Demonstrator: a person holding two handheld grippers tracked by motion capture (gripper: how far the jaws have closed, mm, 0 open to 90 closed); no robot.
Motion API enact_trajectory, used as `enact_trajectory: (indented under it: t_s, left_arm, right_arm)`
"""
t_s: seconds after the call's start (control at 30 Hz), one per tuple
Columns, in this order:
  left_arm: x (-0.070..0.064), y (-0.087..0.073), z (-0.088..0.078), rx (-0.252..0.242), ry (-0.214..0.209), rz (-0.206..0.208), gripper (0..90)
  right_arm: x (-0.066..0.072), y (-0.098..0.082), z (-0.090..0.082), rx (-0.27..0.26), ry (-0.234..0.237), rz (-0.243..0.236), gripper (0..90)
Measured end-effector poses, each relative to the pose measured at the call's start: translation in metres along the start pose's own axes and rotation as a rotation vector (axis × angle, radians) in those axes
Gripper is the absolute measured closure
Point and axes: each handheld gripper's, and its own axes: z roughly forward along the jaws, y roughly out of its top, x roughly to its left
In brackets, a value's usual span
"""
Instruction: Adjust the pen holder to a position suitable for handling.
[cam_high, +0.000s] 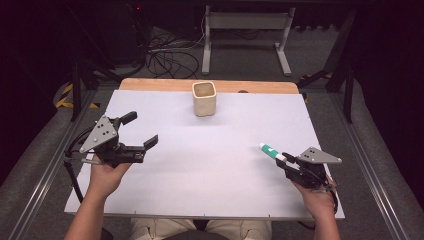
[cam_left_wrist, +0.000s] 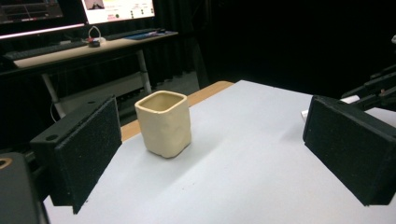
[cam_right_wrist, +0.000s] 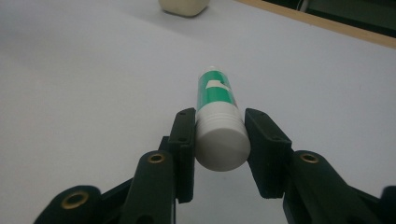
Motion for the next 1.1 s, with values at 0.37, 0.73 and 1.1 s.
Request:
enact_trajectory:
  t_s: [0.37,0.73,1.1]
  left_arm:
    - [-0.003,-0.001,0.007,0.016,-0.017,0.009,5.1]
    - [-0.009,-0.001,0.02,0.03,-0.053,0.039,5.2]
    - [-0.017,0.002,0.035,0.035,-0.082,0.052,5.3]
  right_arm:
    - [0.005,0.016,0.001,-0.014,0.013,-0.022,65.6]
    - [0.006,0.027,-0.005,-0.027,0.017,-0.018,65.7]
    - [0.013,0.043,-0.015,-0.056,0.02,-0.027,65.7]
